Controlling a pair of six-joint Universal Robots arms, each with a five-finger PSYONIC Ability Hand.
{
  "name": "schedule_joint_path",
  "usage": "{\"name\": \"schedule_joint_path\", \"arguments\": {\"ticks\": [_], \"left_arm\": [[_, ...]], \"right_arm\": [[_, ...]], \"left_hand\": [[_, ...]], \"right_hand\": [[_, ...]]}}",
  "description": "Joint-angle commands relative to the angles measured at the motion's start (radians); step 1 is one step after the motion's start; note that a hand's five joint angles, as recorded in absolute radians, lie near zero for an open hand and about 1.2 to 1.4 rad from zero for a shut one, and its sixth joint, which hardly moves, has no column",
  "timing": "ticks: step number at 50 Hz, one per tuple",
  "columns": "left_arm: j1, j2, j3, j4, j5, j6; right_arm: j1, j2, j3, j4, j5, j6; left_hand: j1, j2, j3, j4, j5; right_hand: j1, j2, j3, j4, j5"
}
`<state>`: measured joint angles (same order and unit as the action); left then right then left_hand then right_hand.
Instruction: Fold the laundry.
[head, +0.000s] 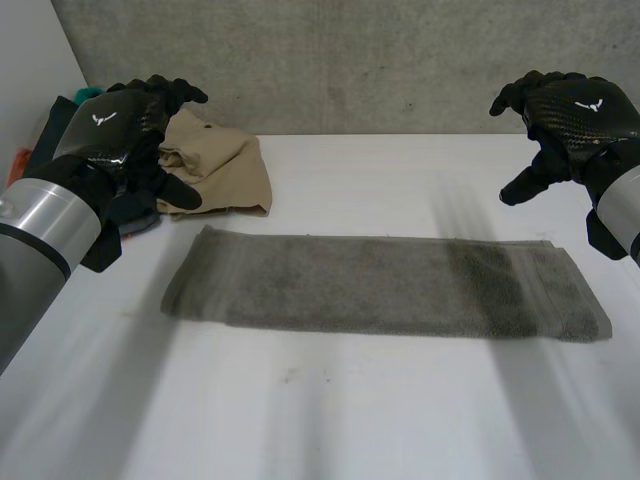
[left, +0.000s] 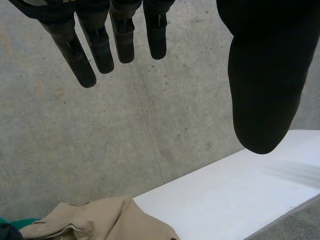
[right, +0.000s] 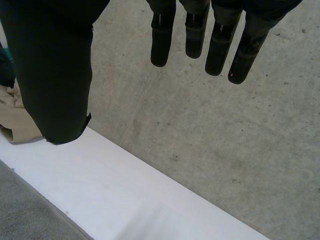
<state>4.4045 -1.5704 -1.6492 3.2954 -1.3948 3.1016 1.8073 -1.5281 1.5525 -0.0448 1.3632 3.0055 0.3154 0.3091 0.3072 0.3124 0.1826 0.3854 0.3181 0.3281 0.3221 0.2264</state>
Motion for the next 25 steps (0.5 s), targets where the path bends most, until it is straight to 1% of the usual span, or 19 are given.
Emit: {"name": "schedule_joint_path", "arguments": {"ticks": [1, 11, 14, 18, 19, 22, 23, 25], "left_arm": [[-0.002, -0.002, -0.001, 0.001, -0.003, 0.0], [-0.002, 0.006, 0.002, 0.001, -0.003, 0.0], [-0.002, 0.006, 0.002, 0.001, -0.003, 0.0], [-0.002, 0.003, 0.0, 0.001, -0.003, 0.0], [-0.002, 0.003, 0.002, 0.001, -0.003, 0.0], [-0.002, -0.002, 0.002, 0.001, -0.001, 0.0], [-0.004, -0.003, 0.002, 0.001, 0.0, 0.0], [-0.005, -0.006, 0.002, 0.003, 0.003, 0.0]], "right_arm": [[0.0, 0.0, -0.003, -0.001, 0.0, 0.0], [0.0, 0.0, -0.006, -0.001, 0.002, -0.003], [-0.009, 0.005, -0.015, 0.009, 0.004, -0.026], [-0.023, 0.045, -0.015, 0.06, 0.028, -0.132], [-0.042, 0.072, -0.011, 0.092, 0.043, -0.201], [-0.071, 0.108, 0.006, 0.131, 0.068, -0.318], [-0.091, 0.121, 0.033, 0.14, 0.073, -0.376], [-0.103, 0.126, 0.075, 0.138, 0.065, -0.43]], "left_hand": [[-0.141, -0.135, -0.133, -0.138, -0.183], [-0.141, -0.135, -0.133, -0.138, -0.183], [-0.141, -0.135, -0.133, -0.138, -0.183], [-0.141, -0.135, -0.133, -0.138, -0.183], [-0.141, -0.135, -0.133, -0.138, -0.183], [-0.141, -0.135, -0.133, -0.138, -0.183], [-0.141, -0.135, -0.133, -0.138, -0.183], [-0.141, -0.135, -0.133, -0.138, -0.183]], "right_hand": [[-0.211, -0.144, -0.154, -0.148, -0.226], [-0.211, -0.144, -0.154, -0.148, -0.226], [-0.211, -0.144, -0.154, -0.148, -0.226], [-0.211, -0.144, -0.154, -0.148, -0.226], [-0.211, -0.144, -0.154, -0.148, -0.226], [-0.211, -0.144, -0.154, -0.148, -0.226], [-0.211, -0.144, -0.154, -0.148, -0.226], [-0.198, -0.131, -0.141, -0.135, -0.213]]}}
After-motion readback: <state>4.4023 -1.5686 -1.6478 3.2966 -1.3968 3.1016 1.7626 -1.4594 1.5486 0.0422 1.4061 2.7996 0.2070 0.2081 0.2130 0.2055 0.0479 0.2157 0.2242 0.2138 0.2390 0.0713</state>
